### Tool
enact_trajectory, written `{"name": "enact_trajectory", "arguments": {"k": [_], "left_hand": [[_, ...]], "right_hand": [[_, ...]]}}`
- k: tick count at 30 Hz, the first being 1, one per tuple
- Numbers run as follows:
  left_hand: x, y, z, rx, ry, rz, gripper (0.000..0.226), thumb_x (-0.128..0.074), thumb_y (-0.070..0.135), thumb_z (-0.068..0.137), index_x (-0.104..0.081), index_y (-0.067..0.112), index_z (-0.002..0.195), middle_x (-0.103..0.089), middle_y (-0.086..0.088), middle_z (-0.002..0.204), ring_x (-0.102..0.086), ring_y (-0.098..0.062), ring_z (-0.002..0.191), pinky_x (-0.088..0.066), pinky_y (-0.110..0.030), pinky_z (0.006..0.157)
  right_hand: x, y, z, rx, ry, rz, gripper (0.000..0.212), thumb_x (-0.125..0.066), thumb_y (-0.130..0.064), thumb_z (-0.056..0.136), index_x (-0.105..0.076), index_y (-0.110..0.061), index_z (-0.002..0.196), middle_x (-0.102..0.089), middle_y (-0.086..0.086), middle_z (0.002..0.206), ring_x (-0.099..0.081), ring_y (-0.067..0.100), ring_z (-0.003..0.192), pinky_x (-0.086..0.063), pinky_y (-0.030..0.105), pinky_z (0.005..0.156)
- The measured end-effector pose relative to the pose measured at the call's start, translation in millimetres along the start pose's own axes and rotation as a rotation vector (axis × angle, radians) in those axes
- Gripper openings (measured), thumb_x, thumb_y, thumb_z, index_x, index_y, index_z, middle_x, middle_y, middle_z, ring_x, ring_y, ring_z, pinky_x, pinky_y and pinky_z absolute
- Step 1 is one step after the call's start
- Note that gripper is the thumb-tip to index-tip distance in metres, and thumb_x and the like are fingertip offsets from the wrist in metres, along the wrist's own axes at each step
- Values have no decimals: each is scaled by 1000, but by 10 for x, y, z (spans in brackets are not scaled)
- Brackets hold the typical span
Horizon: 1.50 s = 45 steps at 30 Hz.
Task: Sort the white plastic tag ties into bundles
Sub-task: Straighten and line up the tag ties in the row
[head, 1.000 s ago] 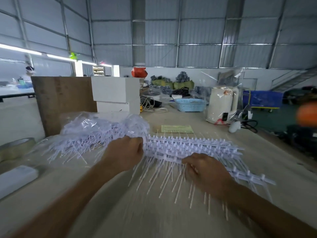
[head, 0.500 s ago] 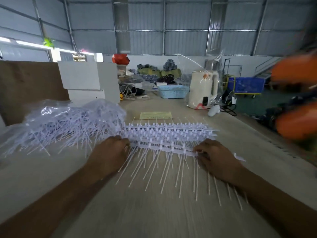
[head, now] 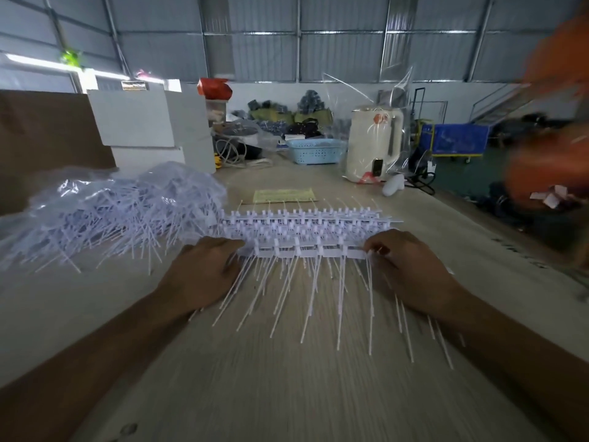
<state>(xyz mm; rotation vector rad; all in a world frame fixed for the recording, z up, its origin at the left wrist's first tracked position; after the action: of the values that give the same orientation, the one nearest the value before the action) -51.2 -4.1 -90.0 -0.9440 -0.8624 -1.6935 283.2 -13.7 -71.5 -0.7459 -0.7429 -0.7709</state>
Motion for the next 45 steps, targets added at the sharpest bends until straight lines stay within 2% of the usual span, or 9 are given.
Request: {"name": "enact_trajectory", "arguments": {"k": [3, 11, 15, 18, 26, 31, 36, 40, 45], "left_hand": [[22, -20, 48, -14, 47, -59, 29, -65, 16, 91, -70, 19, 120, -70, -6, 121, -61, -30, 113, -51, -47, 94], [95, -75, 73, 20, 149, -207, 20, -69, 7, 88, -78, 21, 99, -75, 1, 101, -68, -18, 88, -55, -36, 81], [29, -51, 53, -36, 92, -141, 26, -66, 11, 89, -72, 20, 113, -72, -2, 106, -66, -21, 94, -53, -36, 79], [39, -68, 49, -75, 84, -90, 29, -63, 14, 92, -69, 20, 119, -71, -4, 109, -65, -25, 99, -54, -42, 82], [109, -143, 36, -94, 74, 20, 27, -67, 19, 93, -69, 20, 120, -72, -3, 115, -66, -28, 107, -54, -44, 86], [101, -114, 64, 23, 97, -82, 42, -58, 28, 99, -54, 22, 140, -60, -9, 137, -56, -32, 122, -50, -49, 97], [23, -134, 50, 117, -41, -60, 55, -52, 45, 99, -44, 22, 148, -58, -12, 140, -53, -33, 127, -46, -49, 102], [50, -138, 70, 130, -29, -82, 58, -54, 50, 97, -45, 22, 147, -60, -7, 138, -50, -31, 131, -42, -49, 106], [41, -114, 80, 131, -52, -139, 56, -58, 45, 97, -45, 24, 148, -51, -8, 147, -40, -28, 140, -34, -50, 113]], "right_hand": [[-31, 14, -13, -8, -38, 3, 17, -58, -7, 95, -68, -21, 99, -61, -4, 96, -52, 11, 89, -35, 15, 69], [28, 97, 46, -22, -31, -47, 25, -62, -4, 94, -71, -12, 116, -67, 8, 117, -60, 28, 106, -48, 39, 93], [-28, 231, 65, -68, -211, -172, 28, -56, -19, 100, -68, -17, 126, -67, 6, 122, -60, 23, 107, -45, 29, 87], [-37, 229, 66, -80, -167, -153, 20, -61, -19, 98, -73, -20, 113, -68, 3, 107, -57, 16, 87, -40, 27, 73], [-73, 149, 190, -79, -70, -146, 16, -63, -13, 95, -77, -12, 105, -69, 11, 103, -60, 27, 94, -42, 32, 80], [37, 67, 207, -34, -24, -167, 20, -58, -3, 94, -76, -8, 100, -68, 13, 98, -58, 28, 91, -27, 28, 71], [103, 194, 196, -203, -201, -195, 18, -50, -19, 101, -63, -18, 113, -68, 7, 113, -62, 27, 102, -48, 35, 80], [191, 207, 202, -175, -69, -93, 14, -51, -19, 103, -63, -18, 111, -67, 5, 110, -59, 21, 94, -43, 33, 76], [191, 82, 211, -135, 116, 167, 16, -53, -8, 100, -64, -12, 111, -65, 5, 108, -57, 19, 96, -47, 35, 86]]}}
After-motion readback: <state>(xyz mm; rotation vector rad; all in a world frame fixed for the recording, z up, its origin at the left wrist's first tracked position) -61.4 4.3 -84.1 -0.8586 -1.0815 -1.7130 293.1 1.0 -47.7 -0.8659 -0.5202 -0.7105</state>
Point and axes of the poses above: each hand's wrist, its own z-axis towards the middle knuckle, its own x-axis out of the back of the hand, y = z × x, the point moved 3 cm from there along z, towards the middle knuckle
